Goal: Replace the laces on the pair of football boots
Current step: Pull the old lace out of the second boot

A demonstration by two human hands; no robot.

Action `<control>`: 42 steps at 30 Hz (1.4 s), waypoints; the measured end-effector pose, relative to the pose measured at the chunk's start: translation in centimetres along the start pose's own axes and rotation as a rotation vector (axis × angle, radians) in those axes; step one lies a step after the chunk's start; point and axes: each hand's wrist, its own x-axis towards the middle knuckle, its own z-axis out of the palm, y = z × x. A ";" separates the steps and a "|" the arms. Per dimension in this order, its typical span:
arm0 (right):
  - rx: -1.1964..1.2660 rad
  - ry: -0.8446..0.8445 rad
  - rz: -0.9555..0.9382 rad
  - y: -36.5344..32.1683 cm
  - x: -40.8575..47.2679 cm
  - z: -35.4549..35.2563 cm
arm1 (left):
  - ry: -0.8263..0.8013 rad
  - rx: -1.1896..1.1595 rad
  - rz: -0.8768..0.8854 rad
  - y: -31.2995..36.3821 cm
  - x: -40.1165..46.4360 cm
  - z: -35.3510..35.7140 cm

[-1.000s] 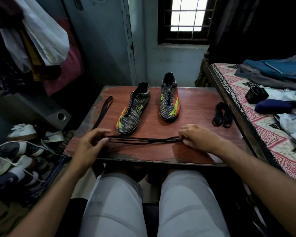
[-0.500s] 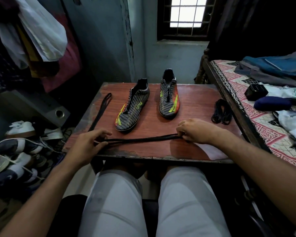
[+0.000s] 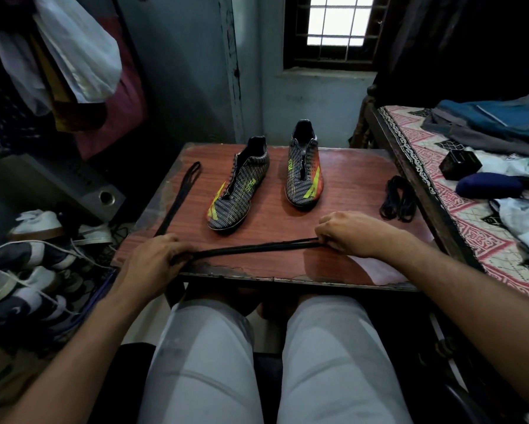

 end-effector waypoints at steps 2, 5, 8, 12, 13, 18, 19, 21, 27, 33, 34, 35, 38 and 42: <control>0.031 0.004 -0.006 -0.1 -0.1 0.3 | 0.017 -0.005 0.008 0.1 -0.3 0.3; 0.087 -0.004 -0.026 -0.2 -0.1 0.3 | -0.007 -0.060 -0.025 0.1 -0.3 0.4; 0.120 -0.008 -0.026 -0.3 0.1 0.0 | -0.022 -0.092 -0.045 -0.2 -0.3 0.4; 0.114 0.055 0.003 0.0 0.9 -1.0 | 0.056 -0.134 -0.078 -0.9 -0.5 0.5; 0.106 0.084 0.007 0.1 1.4 -1.6 | 0.085 -0.162 -0.106 -1.0 -0.6 0.5; 0.063 0.176 0.022 0.6 6.2 -6.2 | 0.213 -0.302 -0.220 -1.6 -1.4 0.2; 0.055 0.198 0.017 0.6 7.9 -7.2 | 0.258 -0.324 -0.230 -1.7 -1.6 -0.2; 0.046 0.256 0.007 0.6 11.3 -8.7 | 0.348 -0.377 -0.259 -1.7 -2.1 -0.8; -0.025 0.266 0.077 -0.6 21.4 -12.0 | 0.502 -0.411 -0.258 -2.2 -2.5 0.0; -0.167 0.202 -0.028 -3.0 30.0 -12.4 | 0.451 -0.414 -0.244 -3.4 -1.9 1.1; -0.196 0.177 -0.055 -3.2 31.7 -12.0 | 0.447 -0.434 -0.241 -3.8 -1.6 1.3; -0.211 0.147 -0.078 -3.7 32.5 -11.3 | 0.433 -0.445 -0.238 -3.6 -1.9 1.4; -0.222 0.021 -0.092 -4.4 35.8 -9.2 | 0.393 -0.413 -0.289 -3.9 -1.4 1.7; -0.171 -0.096 -0.090 -5.3 38.0 -6.8 | 0.355 -0.313 -0.330 -4.3 -1.0 2.4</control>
